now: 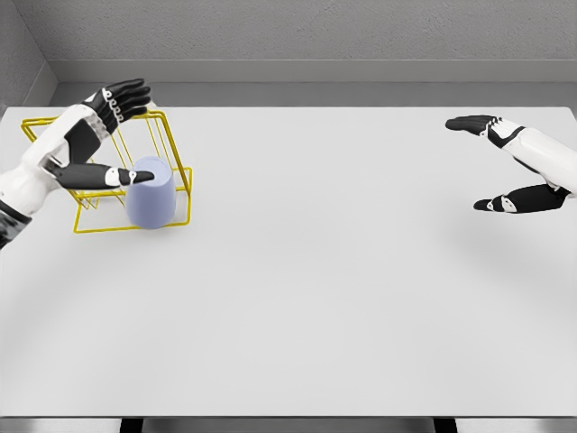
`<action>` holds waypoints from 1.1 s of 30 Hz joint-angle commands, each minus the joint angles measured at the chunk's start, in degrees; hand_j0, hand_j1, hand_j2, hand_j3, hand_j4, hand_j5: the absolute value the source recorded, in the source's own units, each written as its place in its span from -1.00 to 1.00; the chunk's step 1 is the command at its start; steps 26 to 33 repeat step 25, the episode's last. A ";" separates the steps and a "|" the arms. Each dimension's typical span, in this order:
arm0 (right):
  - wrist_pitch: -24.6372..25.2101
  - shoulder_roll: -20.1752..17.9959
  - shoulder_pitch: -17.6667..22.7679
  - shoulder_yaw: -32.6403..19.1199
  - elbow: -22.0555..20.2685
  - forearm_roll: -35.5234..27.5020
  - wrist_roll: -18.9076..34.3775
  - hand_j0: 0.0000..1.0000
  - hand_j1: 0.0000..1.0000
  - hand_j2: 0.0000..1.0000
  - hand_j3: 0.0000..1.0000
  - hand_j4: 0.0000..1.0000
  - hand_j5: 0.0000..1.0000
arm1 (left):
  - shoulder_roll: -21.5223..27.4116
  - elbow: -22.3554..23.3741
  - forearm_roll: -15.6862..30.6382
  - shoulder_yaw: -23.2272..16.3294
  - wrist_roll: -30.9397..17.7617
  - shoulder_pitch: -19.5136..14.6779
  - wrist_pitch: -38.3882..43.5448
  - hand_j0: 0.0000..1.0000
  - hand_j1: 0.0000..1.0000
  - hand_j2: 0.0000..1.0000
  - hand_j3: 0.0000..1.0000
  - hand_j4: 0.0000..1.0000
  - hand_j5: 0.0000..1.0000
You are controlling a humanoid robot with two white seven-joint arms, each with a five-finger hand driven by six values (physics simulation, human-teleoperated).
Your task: Place the cup on the cup holder with both arms
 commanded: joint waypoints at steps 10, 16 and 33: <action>0.17 -0.05 0.00 0.00 0.85 -0.50 -0.03 1.00 1.00 1.00 1.00 1.00 1.00 | 0.45 -2.47 0.59 0.06 0.09 0.35 -3.08 0.83 0.83 0.83 0.83 0.83 0.83; 0.17 -0.05 0.00 0.00 0.85 -0.50 -0.03 1.00 1.00 1.00 1.00 1.00 1.00 | 3.70 -2.91 0.67 0.76 0.09 2.63 -12.92 0.85 0.85 0.85 0.85 0.85 0.85; 0.17 -0.05 0.00 0.00 1.03 -0.42 -0.03 1.00 1.00 1.00 1.00 1.00 1.00 | 6.42 -3.00 0.85 8.05 0.09 12.13 -19.36 0.92 0.92 0.92 0.92 0.92 0.92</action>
